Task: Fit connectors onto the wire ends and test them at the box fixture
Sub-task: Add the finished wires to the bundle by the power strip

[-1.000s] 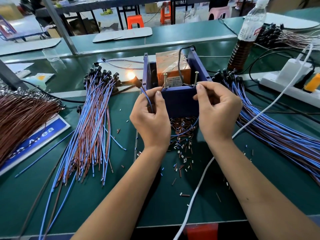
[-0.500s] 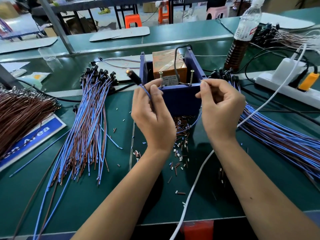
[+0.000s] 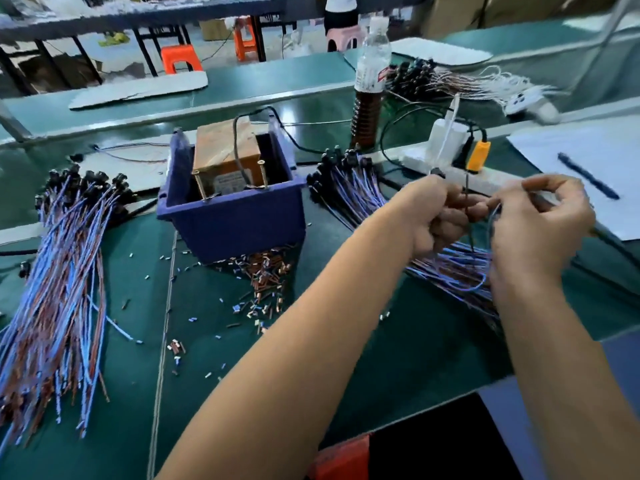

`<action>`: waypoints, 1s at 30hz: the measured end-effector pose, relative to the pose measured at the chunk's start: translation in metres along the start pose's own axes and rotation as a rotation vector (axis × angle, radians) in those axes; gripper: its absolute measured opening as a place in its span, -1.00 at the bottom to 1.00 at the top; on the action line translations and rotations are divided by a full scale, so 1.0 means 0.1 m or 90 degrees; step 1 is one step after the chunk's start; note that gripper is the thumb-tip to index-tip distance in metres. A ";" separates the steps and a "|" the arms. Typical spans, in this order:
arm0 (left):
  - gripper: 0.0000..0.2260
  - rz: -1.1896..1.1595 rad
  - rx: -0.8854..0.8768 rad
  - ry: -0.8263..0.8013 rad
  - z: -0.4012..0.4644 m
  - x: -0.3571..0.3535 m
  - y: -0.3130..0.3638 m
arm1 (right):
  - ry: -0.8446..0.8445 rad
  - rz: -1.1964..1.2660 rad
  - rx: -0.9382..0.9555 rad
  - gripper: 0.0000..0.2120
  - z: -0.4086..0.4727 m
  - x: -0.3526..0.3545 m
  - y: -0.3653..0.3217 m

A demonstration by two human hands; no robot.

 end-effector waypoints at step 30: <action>-0.60 -0.054 -0.315 0.498 0.33 0.85 0.68 | -0.524 -0.702 0.364 -0.82 -0.17 -0.46 -0.18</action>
Point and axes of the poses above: each hand's wrist, its own z-axis towards the middle knuckle, its own x-axis out of the back of the hand, y = z × x, the point moved 2 cm from there along z, towards the middle knuckle, and after that the axes turned 5 degrees about y, right-handed, at the moved point
